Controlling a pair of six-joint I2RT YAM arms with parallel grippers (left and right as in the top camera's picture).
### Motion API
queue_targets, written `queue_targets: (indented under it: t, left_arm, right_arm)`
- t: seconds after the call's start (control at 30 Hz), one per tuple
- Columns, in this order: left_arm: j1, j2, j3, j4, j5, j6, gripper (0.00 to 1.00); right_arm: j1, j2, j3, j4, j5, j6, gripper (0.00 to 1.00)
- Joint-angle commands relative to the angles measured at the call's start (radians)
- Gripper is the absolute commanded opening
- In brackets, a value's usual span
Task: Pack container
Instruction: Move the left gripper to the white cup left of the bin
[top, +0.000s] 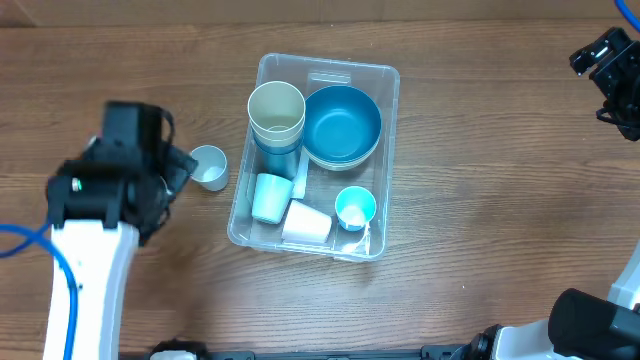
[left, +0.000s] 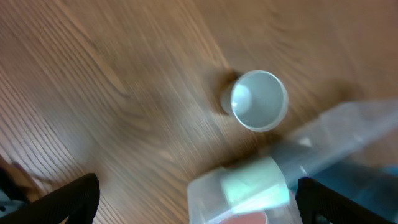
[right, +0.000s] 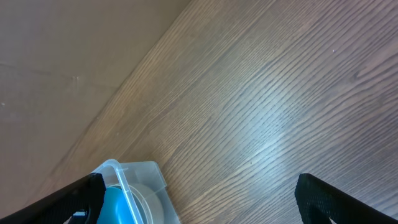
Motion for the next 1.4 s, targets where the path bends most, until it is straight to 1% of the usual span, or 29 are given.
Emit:
queue_targets:
  t: [0.0, 0.1, 0.2, 0.3, 0.4, 0.53, 0.57, 0.67, 0.7, 0.8, 0.9, 1.0, 1.03, 1.1, 1.13, 1.23, 1.37]
  left_arm:
    - [0.113, 0.141, 0.016, 0.087, 0.198, 0.224, 1.00]
    - [0.134, 0.280, 0.016, 0.167, 0.292, 0.301, 1.00]
    - [0.134, 0.367, 0.016, 0.215, 0.360, 0.341, 1.00]
    - [0.134, 0.434, 0.016, 0.217, 0.346, 0.346, 1.00]
    - [0.134, 0.470, 0.016, 0.237, 0.341, 0.381, 0.99]
    - [0.134, 0.497, 0.015, 0.202, 0.333, 0.323, 0.89]
    - [0.134, 0.502, 0.015, 0.176, 0.312, 0.289, 0.89]
    - [0.134, 0.513, 0.014, 0.144, 0.280, 0.263, 0.88]
    - [0.134, 0.520, 0.014, 0.140, 0.272, 0.259, 0.86]
    - [0.135, 0.554, 0.014, 0.132, 0.240, 0.223, 0.76]
    - [0.135, 0.588, 0.014, 0.152, 0.239, 0.219, 0.71]
    - [0.136, 0.605, 0.014, 0.187, 0.238, 0.219, 0.50]
    - [0.137, 0.604, 0.014, 0.200, 0.239, 0.215, 0.32]
    - [0.140, 0.600, 0.019, 0.202, 0.240, 0.215, 0.10]
    - [0.140, 0.597, 0.025, 0.193, 0.240, 0.215, 0.04]
    - [0.144, 0.569, 0.096, 0.118, 0.213, 0.216, 0.04]
    - [0.138, 0.474, 0.278, -0.055, 0.220, 0.236, 0.04]
  right_arm:
    - [0.002, -0.006, 0.006, 0.006, -0.005, 0.002, 1.00]
    - [0.002, -0.006, 0.006, 0.006, -0.005, 0.002, 1.00]
    - [0.002, -0.006, 0.006, 0.006, -0.005, 0.002, 1.00]
    - [0.002, -0.006, 0.006, 0.006, -0.005, 0.002, 1.00]
    - [0.002, -0.006, 0.006, 0.006, -0.005, 0.002, 1.00]
    - [0.002, -0.006, 0.006, 0.006, -0.005, 0.002, 1.00]
    - [0.002, -0.006, 0.006, 0.006, -0.005, 0.002, 1.00]
    - [0.002, -0.006, 0.006, 0.006, -0.005, 0.002, 1.00]
    - [0.002, -0.006, 0.006, 0.006, -0.005, 0.002, 1.00]
    - [0.002, -0.006, 0.006, 0.006, -0.005, 0.002, 1.00]
    - [0.002, -0.006, 0.006, 0.006, -0.005, 0.002, 1.00]
    - [0.002, -0.006, 0.006, 0.006, -0.005, 0.002, 1.00]
    - [0.002, -0.006, 0.006, 0.006, -0.005, 0.002, 1.00]
    - [0.002, -0.006, 0.006, 0.006, -0.005, 0.002, 1.00]
    - [0.002, -0.006, 0.006, 0.006, -0.005, 0.002, 1.00]
    - [0.002, -0.006, 0.006, 0.006, -0.005, 0.002, 1.00]
    - [0.002, -0.006, 0.006, 0.006, -0.005, 0.002, 1.00]
